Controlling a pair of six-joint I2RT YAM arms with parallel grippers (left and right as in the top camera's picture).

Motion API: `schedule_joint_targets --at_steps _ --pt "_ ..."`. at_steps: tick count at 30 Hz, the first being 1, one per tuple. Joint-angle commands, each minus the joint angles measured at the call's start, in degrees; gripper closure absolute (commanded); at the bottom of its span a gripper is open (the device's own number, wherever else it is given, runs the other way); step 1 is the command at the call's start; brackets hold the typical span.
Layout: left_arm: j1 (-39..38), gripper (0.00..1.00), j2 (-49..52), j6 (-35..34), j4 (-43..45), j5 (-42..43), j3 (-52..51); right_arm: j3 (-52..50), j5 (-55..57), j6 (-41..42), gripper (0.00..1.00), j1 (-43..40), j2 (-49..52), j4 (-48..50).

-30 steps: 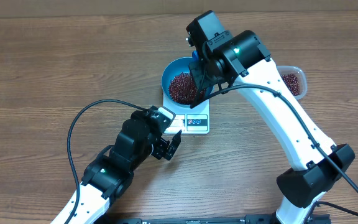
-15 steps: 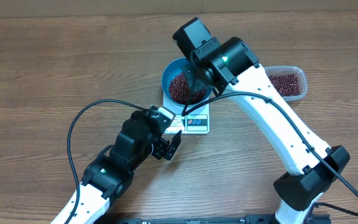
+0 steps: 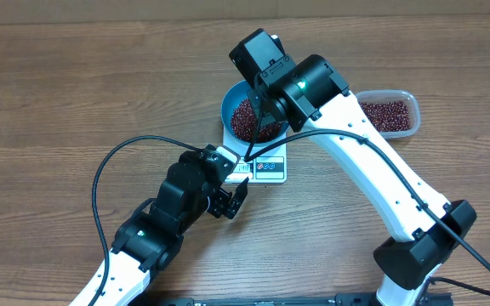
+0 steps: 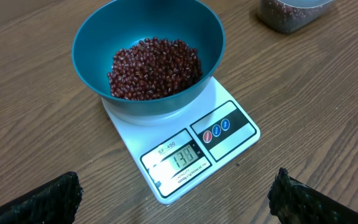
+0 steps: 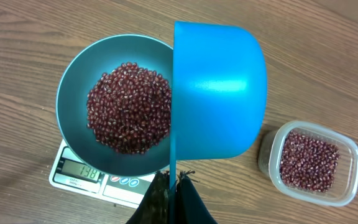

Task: Scoop item into bowl and weigh 150g on scale
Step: 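Tilt the scoop with the right gripper to pour beans into the bowl, then move the empty scoop back right to the bean tub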

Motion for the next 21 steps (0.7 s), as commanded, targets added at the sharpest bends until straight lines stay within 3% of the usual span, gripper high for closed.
schedule_joint_targets --at_steps 1,7,21 --pt "0.39 0.00 0.28 0.68 0.22 -0.59 -0.04 2.01 1.07 0.70 0.96 0.31 -1.95 0.79" --pt "0.39 0.00 0.31 0.68 0.20 -0.59 -0.07 2.03 -0.15 10.54 0.96 -2.51 -1.95 0.79" --pt "0.39 0.00 0.28 0.68 0.20 -0.59 -0.07 1.95 -0.92 10.97 0.96 -22.67 -1.95 -7.19"
